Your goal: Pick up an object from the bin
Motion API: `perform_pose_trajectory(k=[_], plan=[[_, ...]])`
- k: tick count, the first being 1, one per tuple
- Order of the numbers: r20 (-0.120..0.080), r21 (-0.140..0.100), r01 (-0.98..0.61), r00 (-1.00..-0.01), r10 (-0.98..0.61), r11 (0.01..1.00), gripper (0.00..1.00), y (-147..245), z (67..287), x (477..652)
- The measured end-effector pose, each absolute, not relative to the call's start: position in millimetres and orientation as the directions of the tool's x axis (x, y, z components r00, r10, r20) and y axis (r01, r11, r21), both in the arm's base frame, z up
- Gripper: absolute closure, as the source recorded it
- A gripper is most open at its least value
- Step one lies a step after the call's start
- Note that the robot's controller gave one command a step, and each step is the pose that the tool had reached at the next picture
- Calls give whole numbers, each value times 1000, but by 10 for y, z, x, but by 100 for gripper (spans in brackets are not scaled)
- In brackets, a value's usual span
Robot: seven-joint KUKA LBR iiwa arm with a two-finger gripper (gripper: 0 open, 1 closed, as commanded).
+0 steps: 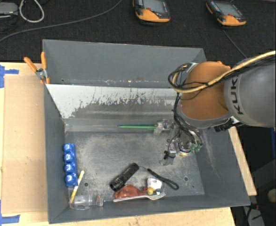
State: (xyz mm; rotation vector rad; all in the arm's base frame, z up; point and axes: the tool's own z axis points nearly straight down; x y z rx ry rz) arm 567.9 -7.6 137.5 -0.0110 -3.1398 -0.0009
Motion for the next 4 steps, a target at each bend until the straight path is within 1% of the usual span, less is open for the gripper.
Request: perform_pose_trajectory(k=[1, 2, 3, 4], plan=[[2, 1, 7, -1000, 7, 1000, 0, -76, 1375, 5679], [1, -1, -102, -995, -102, 995, 0, 190, 1284, 5502], [3, 2, -323, -946, -323, 946, 0, 486, 1043, 5470], [6, 4, -238, -971, -238, 971, 0, 447, 1369, 5700]])
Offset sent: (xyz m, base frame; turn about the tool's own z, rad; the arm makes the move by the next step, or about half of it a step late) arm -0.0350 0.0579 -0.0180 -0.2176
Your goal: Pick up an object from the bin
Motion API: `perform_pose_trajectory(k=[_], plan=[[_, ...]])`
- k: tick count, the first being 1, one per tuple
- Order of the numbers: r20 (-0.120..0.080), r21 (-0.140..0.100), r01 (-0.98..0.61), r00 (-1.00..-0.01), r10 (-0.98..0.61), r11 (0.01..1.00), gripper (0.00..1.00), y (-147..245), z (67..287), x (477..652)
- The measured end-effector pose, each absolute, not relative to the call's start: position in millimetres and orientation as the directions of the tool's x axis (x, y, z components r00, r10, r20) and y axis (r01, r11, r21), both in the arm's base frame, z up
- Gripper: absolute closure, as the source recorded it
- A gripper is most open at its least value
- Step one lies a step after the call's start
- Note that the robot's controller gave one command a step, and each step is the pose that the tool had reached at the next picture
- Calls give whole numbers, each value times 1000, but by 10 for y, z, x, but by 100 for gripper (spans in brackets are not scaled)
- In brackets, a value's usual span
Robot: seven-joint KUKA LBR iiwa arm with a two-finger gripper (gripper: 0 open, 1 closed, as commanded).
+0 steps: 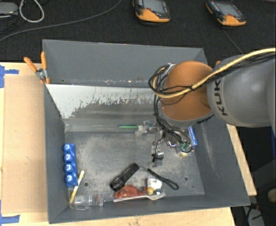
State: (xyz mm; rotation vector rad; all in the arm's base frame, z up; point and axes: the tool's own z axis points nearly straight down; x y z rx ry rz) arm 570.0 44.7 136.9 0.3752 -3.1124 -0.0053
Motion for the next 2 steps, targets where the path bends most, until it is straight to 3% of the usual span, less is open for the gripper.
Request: perform_pose_trajectory(k=[2], plan=[[6, 6, -447, -895, -447, 895, 0, 944, 970, 5661]])
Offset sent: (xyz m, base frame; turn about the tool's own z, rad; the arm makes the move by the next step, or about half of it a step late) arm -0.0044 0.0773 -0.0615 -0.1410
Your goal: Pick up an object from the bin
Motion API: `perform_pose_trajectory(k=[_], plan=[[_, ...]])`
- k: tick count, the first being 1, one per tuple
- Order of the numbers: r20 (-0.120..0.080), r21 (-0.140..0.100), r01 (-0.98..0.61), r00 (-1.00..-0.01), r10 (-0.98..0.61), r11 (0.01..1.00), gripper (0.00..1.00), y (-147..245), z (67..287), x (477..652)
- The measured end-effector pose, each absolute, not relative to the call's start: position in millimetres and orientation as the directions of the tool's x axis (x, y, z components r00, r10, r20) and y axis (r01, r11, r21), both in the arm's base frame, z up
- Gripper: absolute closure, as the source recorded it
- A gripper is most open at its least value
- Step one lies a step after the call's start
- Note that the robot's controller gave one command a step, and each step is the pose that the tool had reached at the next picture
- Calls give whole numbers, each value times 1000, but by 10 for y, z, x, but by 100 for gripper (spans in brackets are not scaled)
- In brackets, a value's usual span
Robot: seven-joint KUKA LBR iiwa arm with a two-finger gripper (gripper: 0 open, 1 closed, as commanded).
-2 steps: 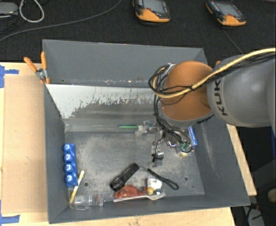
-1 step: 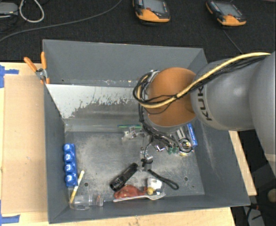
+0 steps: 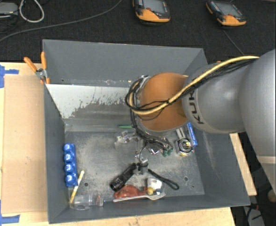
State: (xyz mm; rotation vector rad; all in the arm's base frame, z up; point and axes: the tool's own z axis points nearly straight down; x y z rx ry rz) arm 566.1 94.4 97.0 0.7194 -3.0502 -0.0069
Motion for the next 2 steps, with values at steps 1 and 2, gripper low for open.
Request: perform_pose_trajectory(k=[1, 2], plan=[[8, 5, -395, -918, -395, 919, 0, 957, 865, 5563], [6, 9, -617, -787, -617, 787, 0, 843, 776, 5261]])
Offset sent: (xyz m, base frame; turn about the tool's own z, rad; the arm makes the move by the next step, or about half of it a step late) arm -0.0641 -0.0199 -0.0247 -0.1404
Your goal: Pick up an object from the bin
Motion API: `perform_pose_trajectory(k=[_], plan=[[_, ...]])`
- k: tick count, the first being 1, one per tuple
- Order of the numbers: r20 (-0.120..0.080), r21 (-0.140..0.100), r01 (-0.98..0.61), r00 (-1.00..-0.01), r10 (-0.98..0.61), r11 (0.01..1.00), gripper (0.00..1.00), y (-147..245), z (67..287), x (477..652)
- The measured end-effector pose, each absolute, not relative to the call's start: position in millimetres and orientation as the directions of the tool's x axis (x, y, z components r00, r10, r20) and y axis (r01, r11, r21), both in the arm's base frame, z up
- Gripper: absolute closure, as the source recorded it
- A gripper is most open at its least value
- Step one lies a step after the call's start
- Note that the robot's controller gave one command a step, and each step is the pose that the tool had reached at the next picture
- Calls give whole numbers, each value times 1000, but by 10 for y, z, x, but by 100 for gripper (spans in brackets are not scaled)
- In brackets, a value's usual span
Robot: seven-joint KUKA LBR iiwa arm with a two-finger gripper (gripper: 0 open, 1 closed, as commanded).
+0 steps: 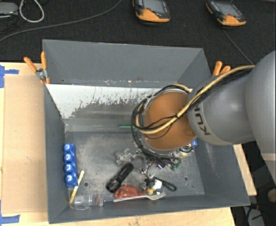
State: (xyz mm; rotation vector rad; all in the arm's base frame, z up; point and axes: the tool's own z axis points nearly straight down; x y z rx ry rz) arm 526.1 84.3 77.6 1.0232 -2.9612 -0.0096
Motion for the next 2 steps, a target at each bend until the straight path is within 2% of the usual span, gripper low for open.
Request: perform_pose_trajectory(k=[1, 2], plan=[[2, 8, -612, -791, -612, 791, 0, 512, 727, 5501], [6, 12, -640, -769, -640, 769, 0, 710, 708, 5617]])
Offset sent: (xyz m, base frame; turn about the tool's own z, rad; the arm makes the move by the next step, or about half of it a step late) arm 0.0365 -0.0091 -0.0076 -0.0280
